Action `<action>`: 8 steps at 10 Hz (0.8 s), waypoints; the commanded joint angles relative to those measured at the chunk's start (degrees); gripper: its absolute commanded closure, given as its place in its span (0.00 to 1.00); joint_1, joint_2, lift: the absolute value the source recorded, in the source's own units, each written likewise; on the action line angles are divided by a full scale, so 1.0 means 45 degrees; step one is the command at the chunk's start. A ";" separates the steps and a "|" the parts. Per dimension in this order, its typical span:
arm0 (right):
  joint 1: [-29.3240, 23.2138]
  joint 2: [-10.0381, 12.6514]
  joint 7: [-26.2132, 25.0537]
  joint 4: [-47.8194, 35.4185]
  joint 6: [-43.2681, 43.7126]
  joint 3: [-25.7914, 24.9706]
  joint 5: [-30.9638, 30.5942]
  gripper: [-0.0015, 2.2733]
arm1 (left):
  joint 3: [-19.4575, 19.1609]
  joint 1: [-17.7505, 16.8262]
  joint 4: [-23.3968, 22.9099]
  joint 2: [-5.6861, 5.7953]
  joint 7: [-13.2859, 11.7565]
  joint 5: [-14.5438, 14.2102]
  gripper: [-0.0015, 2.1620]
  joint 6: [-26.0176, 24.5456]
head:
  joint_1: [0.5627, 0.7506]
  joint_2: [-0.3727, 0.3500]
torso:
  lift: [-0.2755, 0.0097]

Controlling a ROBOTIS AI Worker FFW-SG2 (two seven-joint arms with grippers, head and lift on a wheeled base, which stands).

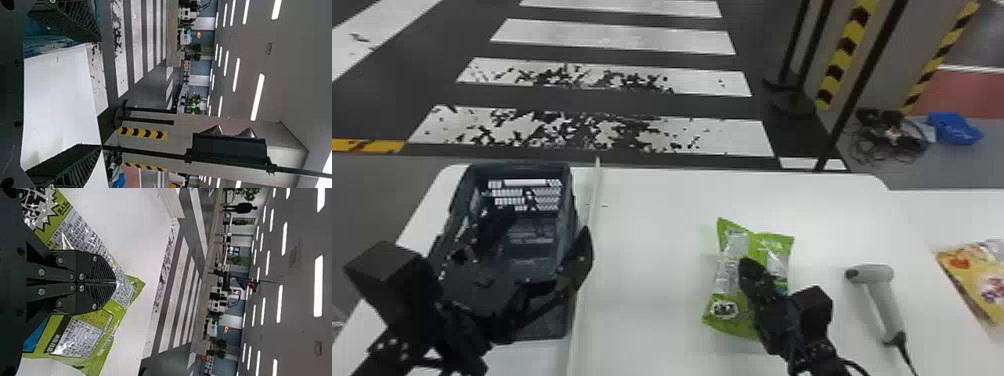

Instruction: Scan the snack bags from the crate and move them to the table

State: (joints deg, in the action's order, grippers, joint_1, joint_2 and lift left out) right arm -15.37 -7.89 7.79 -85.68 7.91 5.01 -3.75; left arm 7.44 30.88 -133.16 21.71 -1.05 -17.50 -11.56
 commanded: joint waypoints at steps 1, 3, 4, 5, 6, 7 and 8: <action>0.0016 -0.0279 0.0280 0.0329 0.0008 0.0136 -0.0123 0.99 | -0.0012 0.0090 -0.0017 0.0000 0.0000 0.0002 0.01 0.0156 | 0.70 0.43 | 0.63; 0.0016 -0.0513 0.0827 0.0642 0.0047 0.0117 -0.0123 0.99 | -0.0012 0.0110 0.0002 -0.0039 -0.0040 0.0002 0.01 0.0195 | 0.70 0.44 | 0.63; -0.0062 -0.0689 0.0983 0.0642 0.0047 0.0097 -0.0103 0.99 | -0.0012 0.0149 0.0002 -0.0039 -0.0098 0.0002 0.01 0.0234 | 0.70 0.44 | 0.63; -0.0121 -0.0884 0.1081 0.0642 0.0165 0.0039 -0.0103 0.99 | -0.0012 0.0168 0.0002 -0.0039 -0.0098 0.0002 0.01 0.0273 | 0.70 0.43 | 0.63; -0.0218 -0.1060 0.1237 0.0622 0.0282 -0.0098 -0.0084 0.99 | -0.0012 0.0188 0.0002 -0.0039 -0.0098 0.0002 0.01 0.0469 | 0.70 0.42 | 0.63; -0.0355 -0.1236 0.1550 0.0622 0.0516 -0.0313 0.0092 0.99 | -0.0032 0.0207 -0.0037 -0.0039 -0.0098 0.0002 0.01 0.0469 | 0.70 0.41 | 0.63; -0.0472 -0.1490 0.1745 0.0622 0.0751 -0.0371 0.0150 0.99 | -0.0051 0.0246 -0.0076 -0.0039 -0.0098 0.0002 0.01 0.0469 | 0.70 0.40 | 0.63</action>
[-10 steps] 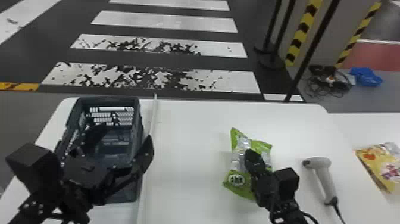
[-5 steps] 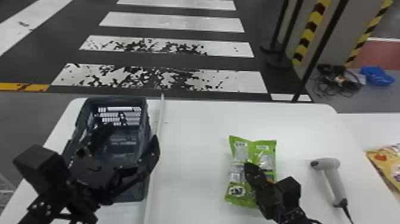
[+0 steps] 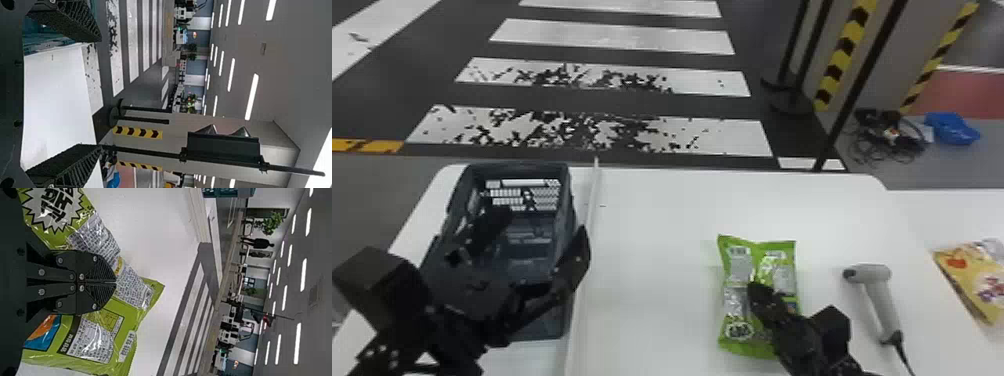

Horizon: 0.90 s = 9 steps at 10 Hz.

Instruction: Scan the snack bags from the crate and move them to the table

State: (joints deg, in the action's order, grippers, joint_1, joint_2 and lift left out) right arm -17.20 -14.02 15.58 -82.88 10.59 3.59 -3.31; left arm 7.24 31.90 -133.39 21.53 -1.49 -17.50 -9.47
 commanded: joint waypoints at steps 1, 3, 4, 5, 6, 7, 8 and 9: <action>-0.0259 -0.0302 0.0151 -0.0040 0.0428 -0.0192 0.0150 0.99 | -0.0007 0.0021 -0.0044 -0.0019 0.0000 0.0002 0.01 0.0043 | 0.70 0.38 | 0.63; -0.0572 -0.0439 0.0600 -0.0254 0.0624 -0.0407 0.0521 0.99 | 0.0013 0.0001 -0.0005 -0.0097 -0.0020 0.0002 0.01 0.0043 | 0.70 0.36 | 0.63; -0.0747 -0.0556 0.0659 -0.0508 0.0624 -0.0407 0.0521 0.99 | 0.0013 0.0001 -0.0005 -0.0156 -0.0059 0.0002 0.01 0.0043 | 0.70 0.35 | 0.63; -0.0884 -0.0654 0.0717 -0.0704 0.0585 -0.0407 0.0521 0.99 | 0.0013 0.0001 0.0014 -0.0195 -0.0059 0.0002 0.01 0.0043 | 0.70 0.35 | 0.63; -0.0982 -0.0693 0.0776 -0.0918 0.0585 -0.0446 0.0541 0.99 | 0.0013 0.0001 0.0014 -0.0195 -0.0059 0.0002 0.01 0.0121 | 0.70 0.34 | 0.63; -0.1333 -0.0712 0.0795 -0.1582 0.0507 -0.0583 0.0678 0.99 | 0.0013 0.0001 -0.0005 -0.0195 -0.0059 0.0002 0.01 0.0160 | 0.70 0.34 | 0.63; -0.1939 -0.0869 0.0795 -0.2852 0.0155 -0.0876 0.1185 0.99 | -0.0007 -0.0018 -0.0025 -0.0195 -0.0059 0.0002 0.01 0.0199 | 0.70 0.34 | 0.63; -0.2368 -0.0869 0.0795 -0.4375 -0.1447 -0.1442 0.1732 0.97 | 0.0032 -0.0057 -0.0044 -0.0195 -0.0078 0.0002 0.01 0.0199 | 0.70 0.34 | 0.63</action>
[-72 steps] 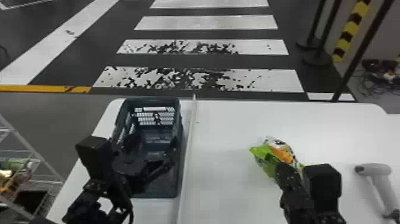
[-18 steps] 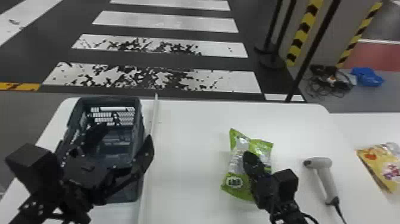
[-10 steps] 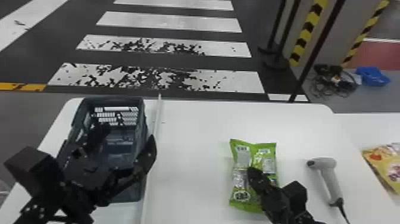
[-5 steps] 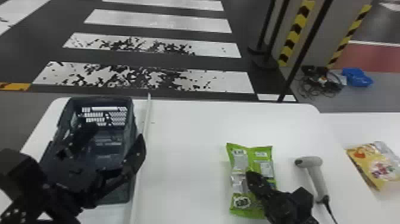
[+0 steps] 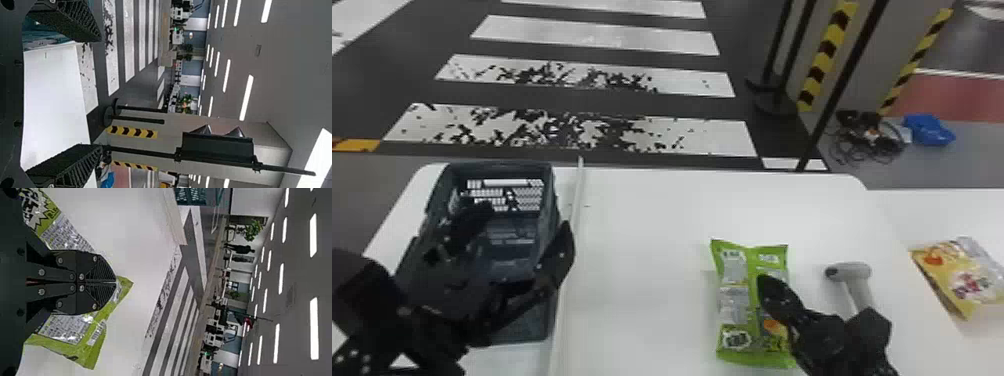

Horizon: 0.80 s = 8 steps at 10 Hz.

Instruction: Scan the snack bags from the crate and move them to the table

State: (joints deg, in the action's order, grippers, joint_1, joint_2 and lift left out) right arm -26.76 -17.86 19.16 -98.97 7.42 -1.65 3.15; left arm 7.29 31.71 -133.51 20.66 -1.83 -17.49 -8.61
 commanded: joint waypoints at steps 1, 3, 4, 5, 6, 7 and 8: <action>-0.0381 0.0004 0.0000 -0.1834 -0.2734 -0.0922 0.0629 0.72 | 0.0059 -0.0034 -0.0037 -0.0001 -0.0002 0.0000 0.01 0.0007 | 0.70 0.33 | 0.63; -0.0420 -0.0015 0.0000 -0.2596 -0.4297 -0.2328 0.1839 0.02 | 0.0079 -0.0015 -0.0037 0.0038 -0.0022 0.0000 0.01 0.0007 | 0.70 0.28 | 0.63; -0.0479 0.0004 0.0020 -0.2615 -0.4336 -0.2914 0.2289 0.02 | 0.0059 -0.0015 -0.0018 0.0097 -0.0022 0.0000 0.01 0.0007 | 0.70 0.21 | 0.63; -0.0459 0.0024 0.0020 -0.2557 -0.4414 -0.3481 0.2699 0.01 | 0.0000 -0.0015 0.0002 0.0175 -0.0022 -0.0059 0.01 0.0007 | 0.70 0.19 | 0.63; -0.0147 0.0024 0.0020 -0.2264 -0.4883 -0.3949 0.2679 0.02 | -0.0039 -0.0015 0.0021 0.0233 -0.0002 -0.0118 0.01 0.0007 | 0.70 0.14 | 0.63; 0.0283 -0.0015 0.0449 -0.1873 -0.5781 -0.4399 0.2757 0.01 | -0.0039 -0.0015 0.0021 0.0253 -0.0002 -0.0118 0.01 0.0007 | 0.70 0.10 | 0.63; 0.0517 -0.0172 0.0742 -0.1404 -0.6133 -0.4653 0.2972 0.01 | -0.0039 -0.0073 0.0041 0.0272 -0.0002 -0.0157 0.01 0.0007 | 0.70 0.06 | 0.63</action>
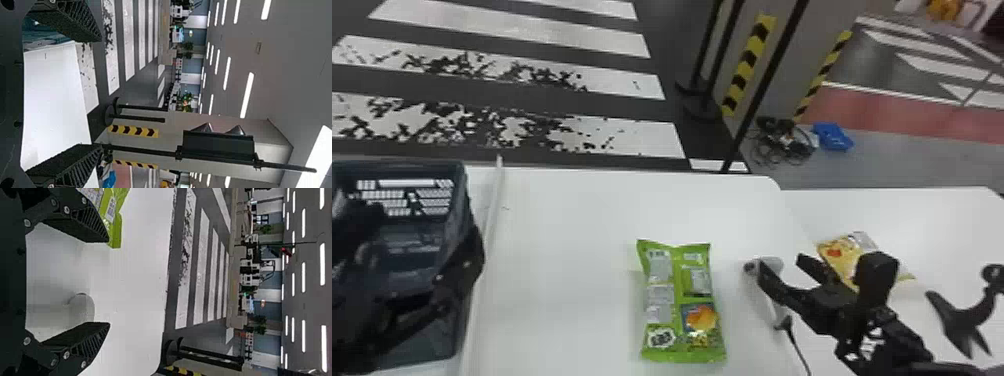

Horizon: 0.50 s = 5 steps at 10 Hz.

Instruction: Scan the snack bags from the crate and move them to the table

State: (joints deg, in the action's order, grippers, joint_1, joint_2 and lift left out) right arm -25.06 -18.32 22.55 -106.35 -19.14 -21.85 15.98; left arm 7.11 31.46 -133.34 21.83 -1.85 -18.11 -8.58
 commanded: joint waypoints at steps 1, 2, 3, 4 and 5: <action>0.0413 -0.0246 0.0261 0.0859 -0.0466 -0.0222 0.0336 0.01 | -0.0016 -0.0137 0.0139 -0.0027 -0.0019 -0.0156 0.01 0.0001 | 0.70 0.03 | 0.63; 0.0745 -0.0285 0.0535 0.1503 -0.0544 -0.0222 0.0297 0.01 | 0.0023 -0.0332 0.0354 -0.0027 -0.0097 -0.0273 0.01 -0.0038 | 0.70 0.03 | 0.63; 0.1077 -0.0461 0.0828 0.2168 -0.0583 -0.0144 0.0258 0.01 | 0.0101 -0.0508 0.0511 -0.0086 -0.0156 -0.0273 0.01 -0.0038 | 0.70 0.03 | 0.63; 0.1429 -0.0578 0.1121 0.2793 -0.0544 0.0032 0.0219 0.01 | 0.0120 -0.0644 0.0686 -0.0125 -0.0175 -0.0292 0.01 -0.0038 | 0.70 0.03 | 0.63; 0.1839 -0.0715 0.1218 0.3457 -0.0427 0.0305 0.0043 0.02 | 0.0140 -0.0762 0.0843 -0.0145 -0.0175 -0.0312 0.01 -0.0038 | 0.70 0.03 | 0.63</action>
State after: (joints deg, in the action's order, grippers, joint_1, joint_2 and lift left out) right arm -17.87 -21.13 28.01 -92.67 -21.48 -21.25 16.58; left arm 7.66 28.37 -130.04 21.24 -2.65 -19.47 -8.75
